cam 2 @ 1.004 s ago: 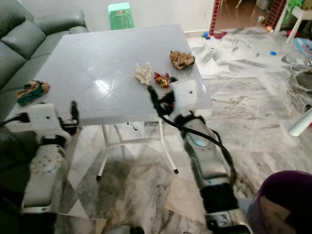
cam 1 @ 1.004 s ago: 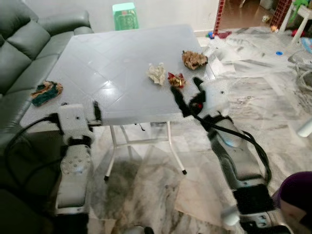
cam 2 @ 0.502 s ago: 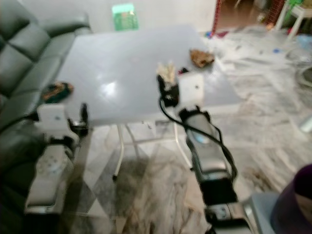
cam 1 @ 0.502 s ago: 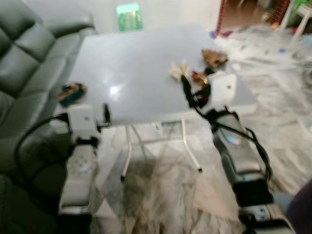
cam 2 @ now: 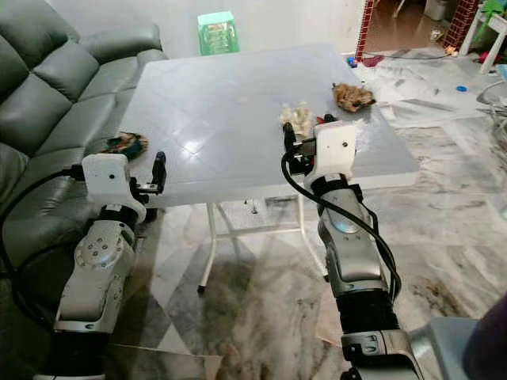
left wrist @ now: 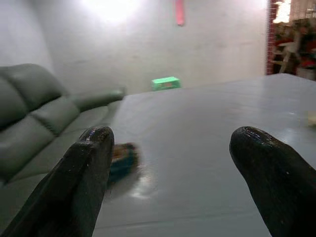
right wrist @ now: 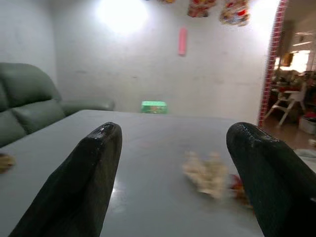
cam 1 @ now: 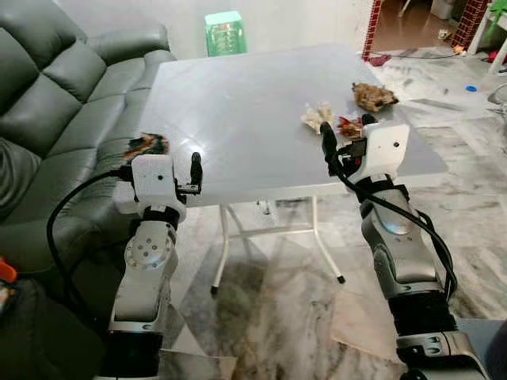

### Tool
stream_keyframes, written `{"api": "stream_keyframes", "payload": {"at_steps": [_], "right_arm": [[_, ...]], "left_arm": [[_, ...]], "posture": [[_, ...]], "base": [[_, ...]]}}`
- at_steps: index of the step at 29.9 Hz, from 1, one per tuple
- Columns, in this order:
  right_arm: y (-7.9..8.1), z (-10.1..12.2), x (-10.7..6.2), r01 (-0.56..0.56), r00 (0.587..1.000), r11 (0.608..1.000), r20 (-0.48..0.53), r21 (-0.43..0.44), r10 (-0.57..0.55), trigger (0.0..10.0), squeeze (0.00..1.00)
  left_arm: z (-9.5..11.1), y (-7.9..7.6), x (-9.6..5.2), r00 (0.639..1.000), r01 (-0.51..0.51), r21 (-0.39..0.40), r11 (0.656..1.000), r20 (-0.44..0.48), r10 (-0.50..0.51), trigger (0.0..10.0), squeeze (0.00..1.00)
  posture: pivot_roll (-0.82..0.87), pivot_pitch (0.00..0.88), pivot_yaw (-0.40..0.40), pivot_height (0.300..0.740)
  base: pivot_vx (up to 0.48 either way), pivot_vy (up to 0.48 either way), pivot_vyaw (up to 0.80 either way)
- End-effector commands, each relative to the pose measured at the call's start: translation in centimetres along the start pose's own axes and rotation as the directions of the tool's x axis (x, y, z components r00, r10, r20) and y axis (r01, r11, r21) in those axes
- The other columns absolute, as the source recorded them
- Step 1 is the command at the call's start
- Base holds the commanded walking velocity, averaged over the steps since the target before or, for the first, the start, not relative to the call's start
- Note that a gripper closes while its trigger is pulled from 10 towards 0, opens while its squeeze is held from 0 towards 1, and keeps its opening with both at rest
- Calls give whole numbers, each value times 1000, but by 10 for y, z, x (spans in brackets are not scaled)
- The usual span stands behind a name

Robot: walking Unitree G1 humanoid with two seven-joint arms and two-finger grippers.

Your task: Picking trash to rubbish bin

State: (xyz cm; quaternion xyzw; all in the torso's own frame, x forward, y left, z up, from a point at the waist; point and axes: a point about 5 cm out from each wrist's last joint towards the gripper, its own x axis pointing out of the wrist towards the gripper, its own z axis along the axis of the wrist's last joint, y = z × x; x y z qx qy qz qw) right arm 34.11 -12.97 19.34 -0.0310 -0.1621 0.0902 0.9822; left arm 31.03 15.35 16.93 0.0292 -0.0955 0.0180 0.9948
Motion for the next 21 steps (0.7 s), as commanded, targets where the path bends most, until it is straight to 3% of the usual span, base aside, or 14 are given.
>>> {"api": "stream_keyframes", "payload": {"at_steps": [1,7,16,21], "right_arm": [[9,1,3,-34,999,999,1,9,34,10000,0],[11,3,5,-47,999,999,5,8,47,10000,0],[12,5,5,-73,997,997,11,7,72,10000,0],[17,8,6,-106,994,994,24,-21,106,10000,0]], "left_arm": [[-3,8,2,999,-37,9,999,-18,37,10000,0],[-4,7,1,999,-51,13,999,-17,51,10000,0],[8,8,0,997,-53,0,999,58,53,10000,0],[11,7,1,996,-48,-22,999,70,50,10000,0]], "posture": [[-2,39,55,740],[-8,42,43,740],[-18,46,31,740],[-21,47,26,740]], "base": [[0,480,0],[0,480,0],[0,0,0],[405,0,0]]}}
